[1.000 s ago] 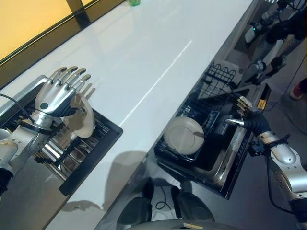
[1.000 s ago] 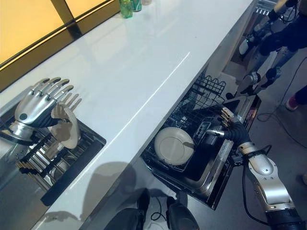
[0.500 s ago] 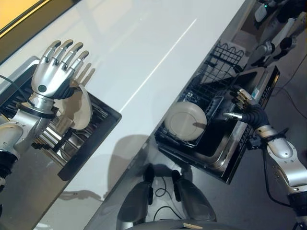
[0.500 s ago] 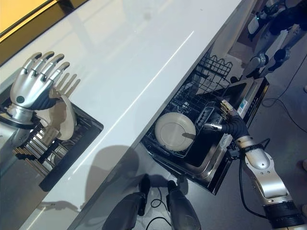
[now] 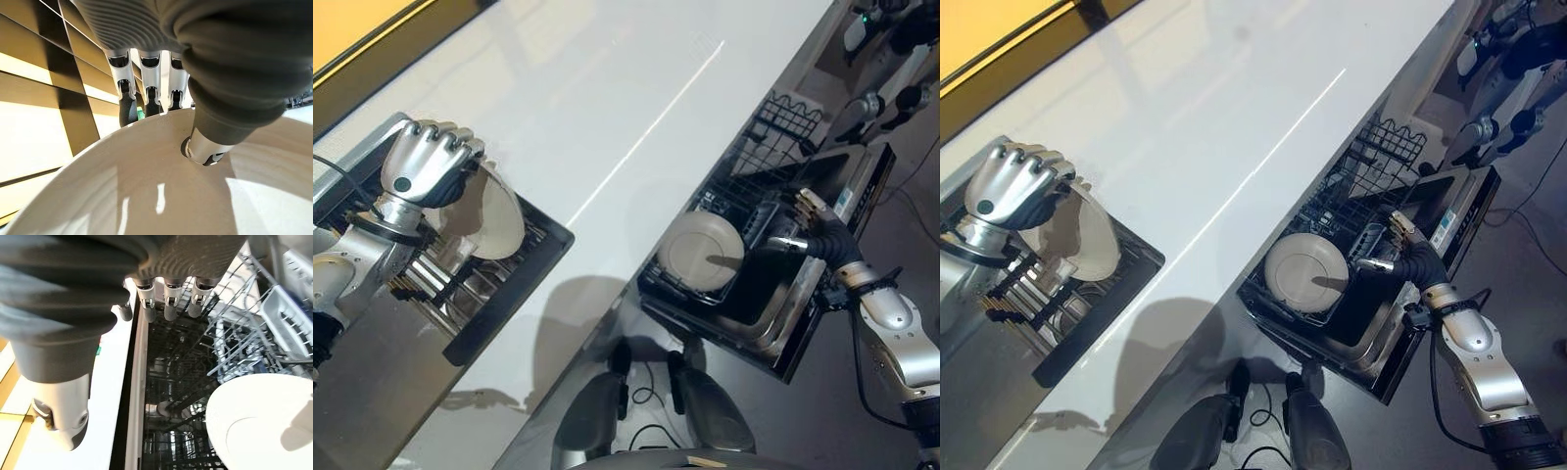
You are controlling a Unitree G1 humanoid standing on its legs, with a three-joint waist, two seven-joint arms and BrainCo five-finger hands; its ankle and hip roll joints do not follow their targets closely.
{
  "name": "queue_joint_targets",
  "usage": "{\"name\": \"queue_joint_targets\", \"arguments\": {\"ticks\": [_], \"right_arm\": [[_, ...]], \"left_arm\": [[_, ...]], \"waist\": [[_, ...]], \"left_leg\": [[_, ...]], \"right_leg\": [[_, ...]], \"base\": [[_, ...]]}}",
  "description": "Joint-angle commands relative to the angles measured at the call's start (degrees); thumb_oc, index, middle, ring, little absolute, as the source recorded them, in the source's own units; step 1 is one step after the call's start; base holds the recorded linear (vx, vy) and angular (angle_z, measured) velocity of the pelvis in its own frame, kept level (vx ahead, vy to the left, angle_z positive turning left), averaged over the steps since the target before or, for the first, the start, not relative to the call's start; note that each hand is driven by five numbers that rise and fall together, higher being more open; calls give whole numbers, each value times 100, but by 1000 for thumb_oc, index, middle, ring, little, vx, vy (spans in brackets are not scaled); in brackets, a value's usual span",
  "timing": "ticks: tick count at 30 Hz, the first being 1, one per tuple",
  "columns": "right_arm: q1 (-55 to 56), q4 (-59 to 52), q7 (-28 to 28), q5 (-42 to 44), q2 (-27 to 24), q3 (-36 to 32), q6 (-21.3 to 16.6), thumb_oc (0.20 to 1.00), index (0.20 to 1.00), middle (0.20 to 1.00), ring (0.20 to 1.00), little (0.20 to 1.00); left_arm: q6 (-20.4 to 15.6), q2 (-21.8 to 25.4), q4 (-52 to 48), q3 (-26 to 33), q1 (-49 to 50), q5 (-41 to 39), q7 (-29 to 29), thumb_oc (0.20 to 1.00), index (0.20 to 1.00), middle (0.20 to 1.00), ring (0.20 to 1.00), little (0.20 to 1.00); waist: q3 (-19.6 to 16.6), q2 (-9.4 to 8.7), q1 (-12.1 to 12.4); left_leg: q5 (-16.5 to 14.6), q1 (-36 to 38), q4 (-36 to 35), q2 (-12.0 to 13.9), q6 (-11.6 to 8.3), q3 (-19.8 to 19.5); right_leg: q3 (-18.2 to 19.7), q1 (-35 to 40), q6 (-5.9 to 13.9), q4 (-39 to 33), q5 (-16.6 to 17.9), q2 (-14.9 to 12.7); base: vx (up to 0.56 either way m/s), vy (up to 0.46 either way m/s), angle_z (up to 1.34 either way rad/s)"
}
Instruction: Pick up plates and place into dishwasher.
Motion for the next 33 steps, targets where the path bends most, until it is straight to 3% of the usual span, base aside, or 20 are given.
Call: {"name": "queue_joint_targets", "arguments": {"ticks": [1, 9, 15, 21, 27, 33], "right_arm": [[104, -298, 56, 73, -57, -425, -353, 1000, 1000, 1000, 1000, 1000], [353, -355, 130, 140, -5, -553, -296, 1000, 1000, 1000, 1000, 1000], [553, -444, 67, 19, 261, -550, -372, 1000, 1000, 1000, 1000, 1000], [658, -631, -55, -50, 452, -588, -437, 1000, 1000, 1000, 1000, 1000], [639, -912, -197, -89, 505, -637, -511, 1000, 1000, 1000, 1000, 1000], [322, -1267, -361, -71, 284, -818, -850, 1000, 1000, 1000, 1000, 1000]], "left_arm": [[-92, -286, -118, 518, 304, -97, 174, 200, 200, 200, 200, 200], [0, -386, -201, 1066, 841, -393, 408, 200, 200, 200, 200, 200], [-210, -767, -312, 1877, 1323, -561, 1074, 200, 200, 200, 200, 200], [-413, -1213, -763, 2593, 1522, -927, 1271, 200, 200, 200, 200, 200], [-415, -1489, -1270, 2958, 1591, -813, 1460, 200, 200, 200, 200, 200], [-315, -1559, -1602, 3069, 1576, -923, 1436, 200, 200, 200, 200, 200]], "waist": [[-403, 54, -205], [-647, 20, -142], [-862, -41, -35], [-1066, -121, 33], [-1243, -186, 66], [-1373, -212, 120]], "left_leg": [[-67, 151, -224, -44, 326, 42], [-55, 443, -443, -14, 309, -42], [-57, 657, -619, 4, 309, -138], [-49, 890, -847, 30, 292, -243], [-31, 1043, -1010, 61, 275, -331], [4, 1104, -1079, 94, 244, -402]], "right_leg": [[-253, -150, 321, -49, 268, -74], [-321, 150, 313, -227, 228, -64], [-367, 392, 295, -410, 206, -50], [-380, 635, 277, -566, 157, -12], [-363, 779, 267, -659, 172, 30], [-321, 876, 252, -744, 226, 72]], "base": [[40, -15, 2], [52, -31, 3], [31, -57, 8], [15, -64, 5], [-1, -62, 5], [-4, -50, 0]]}}
